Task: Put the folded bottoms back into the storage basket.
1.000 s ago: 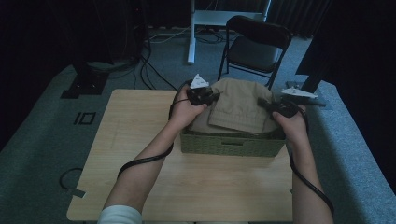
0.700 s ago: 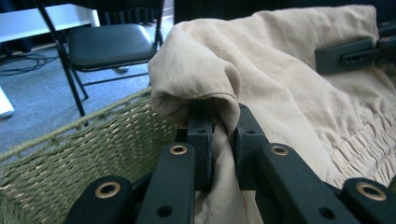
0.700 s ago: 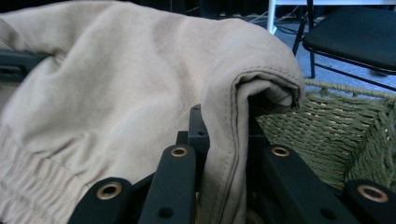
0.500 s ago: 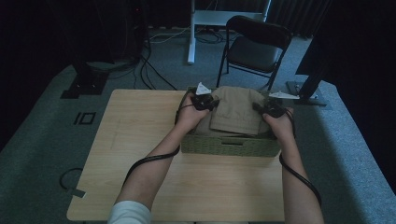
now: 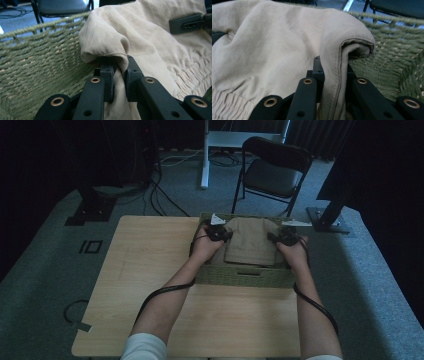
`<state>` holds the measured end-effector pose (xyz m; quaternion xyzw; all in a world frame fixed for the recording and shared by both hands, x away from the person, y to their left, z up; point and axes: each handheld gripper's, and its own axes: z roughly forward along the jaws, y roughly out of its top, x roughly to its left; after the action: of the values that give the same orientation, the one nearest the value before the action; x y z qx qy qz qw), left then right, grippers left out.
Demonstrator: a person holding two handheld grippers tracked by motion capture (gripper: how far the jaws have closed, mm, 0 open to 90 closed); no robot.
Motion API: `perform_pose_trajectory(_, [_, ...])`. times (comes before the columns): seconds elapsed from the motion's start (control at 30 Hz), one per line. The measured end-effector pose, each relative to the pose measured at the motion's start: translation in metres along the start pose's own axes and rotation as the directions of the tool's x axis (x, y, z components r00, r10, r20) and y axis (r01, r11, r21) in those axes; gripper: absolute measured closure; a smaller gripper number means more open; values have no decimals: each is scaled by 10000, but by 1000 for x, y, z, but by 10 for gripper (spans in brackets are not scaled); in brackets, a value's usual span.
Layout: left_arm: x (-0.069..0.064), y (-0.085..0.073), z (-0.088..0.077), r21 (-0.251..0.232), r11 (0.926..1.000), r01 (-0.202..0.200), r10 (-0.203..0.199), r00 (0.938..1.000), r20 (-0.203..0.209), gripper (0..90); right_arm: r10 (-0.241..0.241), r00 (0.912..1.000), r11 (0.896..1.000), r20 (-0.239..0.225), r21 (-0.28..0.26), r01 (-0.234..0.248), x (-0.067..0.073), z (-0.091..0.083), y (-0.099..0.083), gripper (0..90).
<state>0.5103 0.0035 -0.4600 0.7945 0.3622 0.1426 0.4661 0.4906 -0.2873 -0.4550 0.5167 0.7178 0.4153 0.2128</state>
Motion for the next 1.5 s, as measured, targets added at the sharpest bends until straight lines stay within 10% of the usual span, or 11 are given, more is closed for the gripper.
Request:
perform_pose_trajectory(0.43, [5,-17,25,1081,9941,77,-62,9999,-149,782,324,9989,9894,347,1404,-370,-4,30,-17,782])
perform_pose_trajectory(0.73, [6,-18,27,1291,9916,29,24,9991,-412,642,400,9958,9830,824,1754,-540,-7,35,-18,472])
perform_pose_trajectory(1.1, [6,-6,12,1110,9938,73,5,9975,-702,193,267,9977,9941,622,1033,-331,-3,19,1,174])
perform_pose_trajectory(1.5, [-7,14,-27,844,9963,166,-130,9990,-434,186,-27,9999,9976,106,693,20,16,-8,18,160])
